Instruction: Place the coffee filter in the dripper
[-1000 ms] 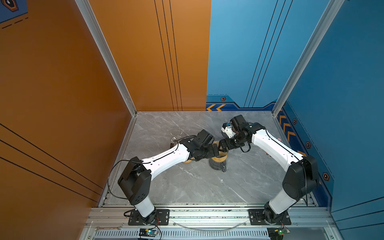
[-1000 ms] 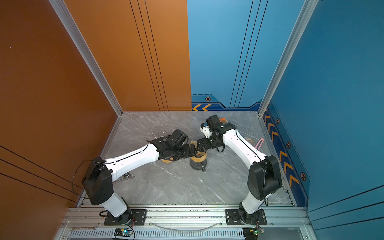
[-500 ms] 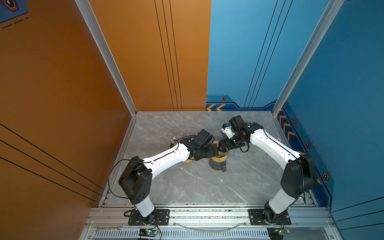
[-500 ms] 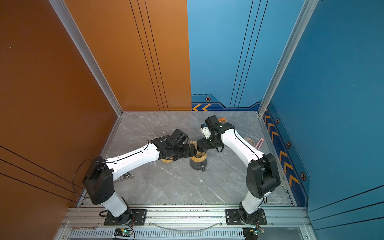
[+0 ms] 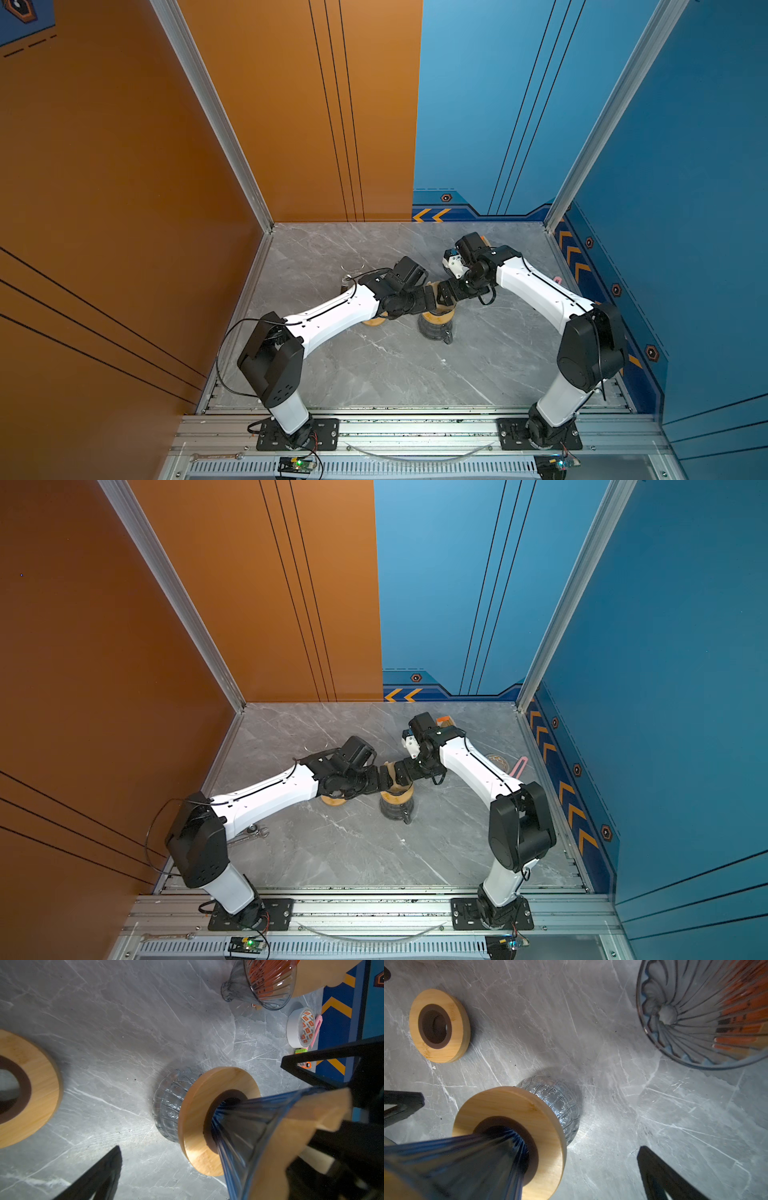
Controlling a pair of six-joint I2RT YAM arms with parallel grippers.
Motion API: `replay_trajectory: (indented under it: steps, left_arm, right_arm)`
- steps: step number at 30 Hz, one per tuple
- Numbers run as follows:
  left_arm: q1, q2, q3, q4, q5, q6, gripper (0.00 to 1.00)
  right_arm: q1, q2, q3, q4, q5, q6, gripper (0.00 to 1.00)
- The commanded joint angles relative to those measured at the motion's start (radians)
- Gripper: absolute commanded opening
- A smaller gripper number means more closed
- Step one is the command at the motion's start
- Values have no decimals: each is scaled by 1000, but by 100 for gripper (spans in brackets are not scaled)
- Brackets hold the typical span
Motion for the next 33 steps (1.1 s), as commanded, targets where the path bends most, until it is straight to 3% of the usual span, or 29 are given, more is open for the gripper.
replay_trajectory:
  steps: [1, 33]
  left_arm:
    - [12, 21, 23, -29, -12, 24, 97]
    - [29, 32, 11, -29, -2, 24, 98]
  right_arm:
    - [-7, 10, 13, -17, 32, 17, 100]
    - [-12, 28, -13, -14, 64, 19, 99]
